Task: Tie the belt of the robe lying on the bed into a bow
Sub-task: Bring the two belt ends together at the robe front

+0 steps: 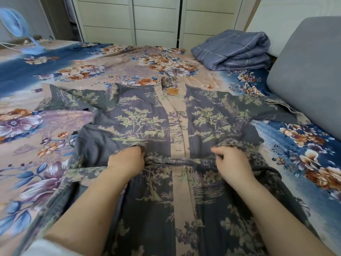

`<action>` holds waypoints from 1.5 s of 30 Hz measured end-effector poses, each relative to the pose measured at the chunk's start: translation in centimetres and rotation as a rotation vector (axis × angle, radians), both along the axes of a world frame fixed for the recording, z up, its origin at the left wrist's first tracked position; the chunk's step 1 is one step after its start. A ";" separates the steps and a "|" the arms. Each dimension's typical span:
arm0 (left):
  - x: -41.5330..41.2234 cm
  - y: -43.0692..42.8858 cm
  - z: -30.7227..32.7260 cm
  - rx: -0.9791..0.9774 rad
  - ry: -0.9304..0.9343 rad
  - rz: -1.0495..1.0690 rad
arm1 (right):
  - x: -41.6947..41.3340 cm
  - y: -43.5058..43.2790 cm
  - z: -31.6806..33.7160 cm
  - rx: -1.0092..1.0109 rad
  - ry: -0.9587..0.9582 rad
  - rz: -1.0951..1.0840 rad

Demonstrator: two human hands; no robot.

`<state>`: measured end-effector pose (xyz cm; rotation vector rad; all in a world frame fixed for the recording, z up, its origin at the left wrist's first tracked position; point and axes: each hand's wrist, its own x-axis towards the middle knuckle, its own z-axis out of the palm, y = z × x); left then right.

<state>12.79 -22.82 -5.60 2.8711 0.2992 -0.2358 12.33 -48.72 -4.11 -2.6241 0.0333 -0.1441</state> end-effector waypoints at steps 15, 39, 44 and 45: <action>-0.2 -3.3 2.2 -0.953 -0.192 0.111 | 0.0 2.1 2.0 0.375 0.051 0.274; -0.9 -4.3 0.3 -0.449 -0.323 -0.197 | 1.4 4.5 -0.8 -0.235 0.307 0.124; -1.0 -4.4 1.7 -0.909 -0.419 -0.062 | 1.5 5.0 0.2 0.148 0.105 0.145; -1.2 -4.4 2.3 -0.980 -0.458 -0.049 | 1.5 5.0 0.7 0.307 0.052 0.149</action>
